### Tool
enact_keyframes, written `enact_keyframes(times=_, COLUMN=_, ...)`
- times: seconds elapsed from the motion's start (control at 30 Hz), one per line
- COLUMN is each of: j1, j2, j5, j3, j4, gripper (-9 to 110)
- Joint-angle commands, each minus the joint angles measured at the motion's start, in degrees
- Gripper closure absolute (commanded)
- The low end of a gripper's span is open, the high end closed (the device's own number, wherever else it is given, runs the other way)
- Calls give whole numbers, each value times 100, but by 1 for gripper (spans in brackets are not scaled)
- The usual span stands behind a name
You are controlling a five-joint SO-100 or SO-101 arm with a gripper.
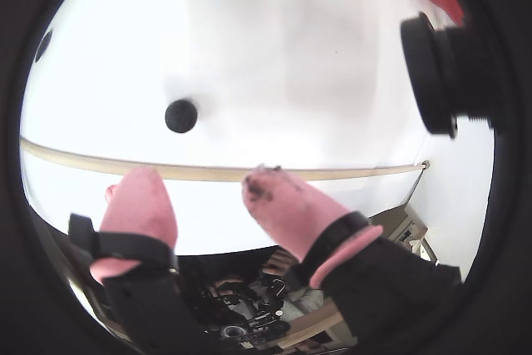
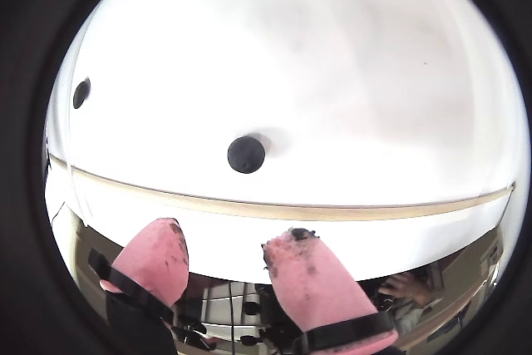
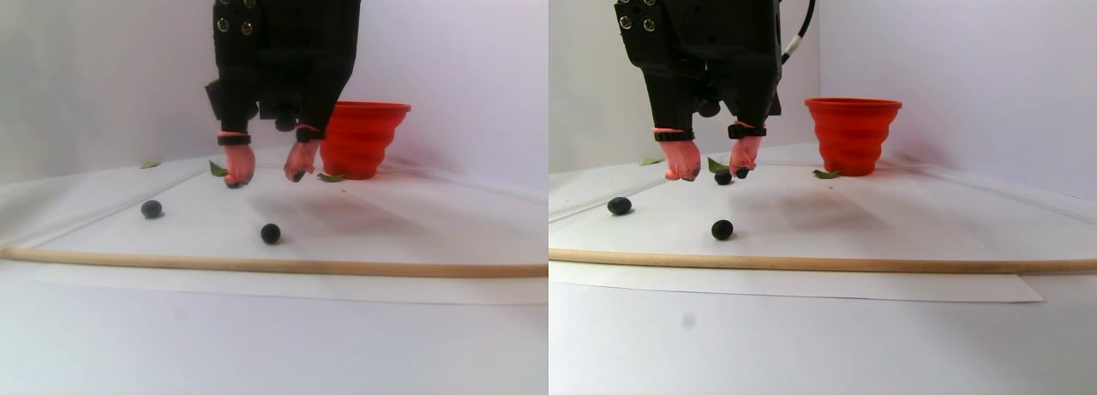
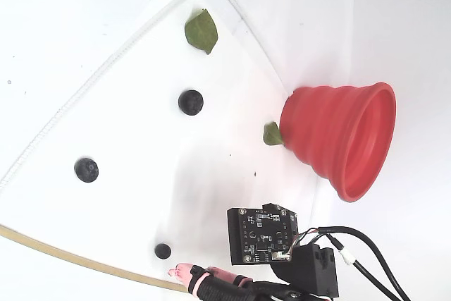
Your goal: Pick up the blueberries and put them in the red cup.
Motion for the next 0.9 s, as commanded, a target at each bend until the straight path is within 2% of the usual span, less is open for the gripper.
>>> enact_keyframes(times=0.0, j1=-44, j2=-53, j5=-44, j3=-141, j4=-132, gripper=83)
enact_keyframes(times=0.87, j1=-79, j2=-1283, j5=-123, j3=-527, j4=-914, gripper=83)
